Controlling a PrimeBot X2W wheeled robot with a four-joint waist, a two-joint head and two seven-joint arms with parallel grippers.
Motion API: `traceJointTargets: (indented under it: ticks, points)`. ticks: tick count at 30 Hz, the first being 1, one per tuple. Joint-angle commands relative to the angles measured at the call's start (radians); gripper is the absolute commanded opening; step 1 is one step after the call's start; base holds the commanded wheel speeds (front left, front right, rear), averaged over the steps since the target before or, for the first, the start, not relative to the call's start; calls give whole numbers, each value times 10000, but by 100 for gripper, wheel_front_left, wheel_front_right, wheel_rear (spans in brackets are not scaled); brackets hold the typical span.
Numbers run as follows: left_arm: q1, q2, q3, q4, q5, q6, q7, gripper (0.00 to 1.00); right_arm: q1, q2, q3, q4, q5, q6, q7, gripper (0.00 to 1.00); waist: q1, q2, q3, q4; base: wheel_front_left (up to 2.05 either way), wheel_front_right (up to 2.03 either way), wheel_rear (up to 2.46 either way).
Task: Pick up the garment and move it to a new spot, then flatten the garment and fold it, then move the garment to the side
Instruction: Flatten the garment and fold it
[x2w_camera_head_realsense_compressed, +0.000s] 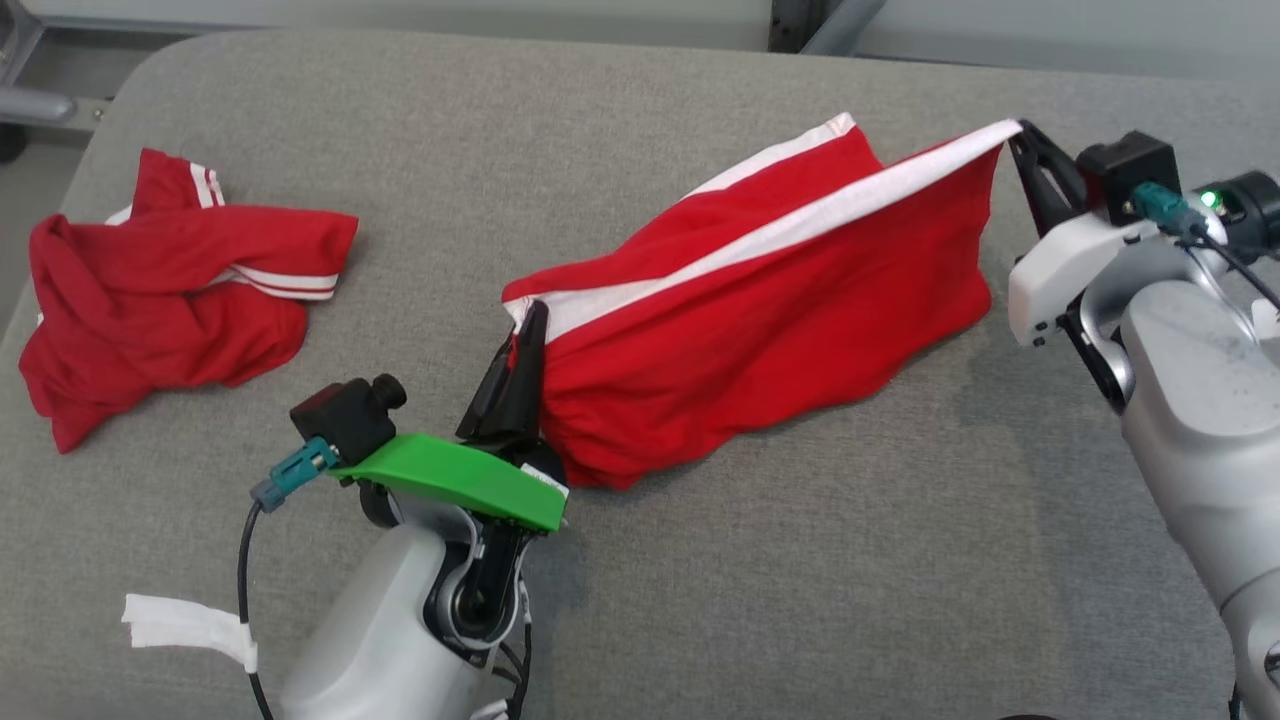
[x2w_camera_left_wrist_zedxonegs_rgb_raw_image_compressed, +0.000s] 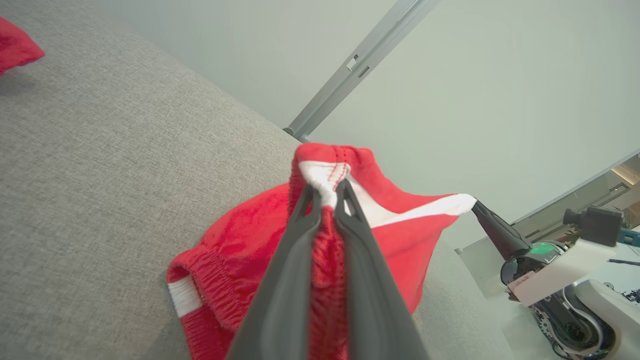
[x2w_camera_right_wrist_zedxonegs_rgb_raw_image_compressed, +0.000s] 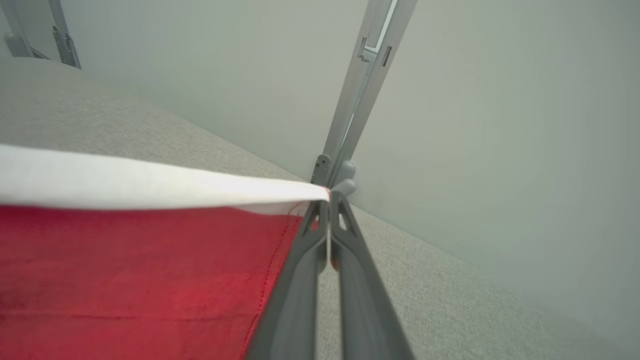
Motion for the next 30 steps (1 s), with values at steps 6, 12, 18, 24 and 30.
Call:
traceJointTargets:
  ticks: [6,12,18,24,30]
  points:
    - [-829,-66,-83,-200,-655,23,-2,0,-1678,-169,470,1033,-472,-17,-63,0,1,0,2187,1236,0,0,0]
    - [-1230,-64,-348,-361,-1190,23,-2,0,-2765,-115,956,1792,-756,-17,-107,0,1,0,2717,1418,0,0,0]
    - [-1406,-61,-309,-390,-1242,23,-2,0,-3395,-55,1058,2360,-912,-17,-149,0,1,0,2957,1557,0,0,0]
    - [-1493,-39,-345,-385,-510,23,-2,100,-3617,94,871,2550,-1062,-17,-146,100,1,0,3077,1493,0,0,0]
    - [-1254,-41,275,-305,537,23,-2,100,-3047,136,370,1945,-955,-17,-144,100,1,0,2847,1197,0,0,0]
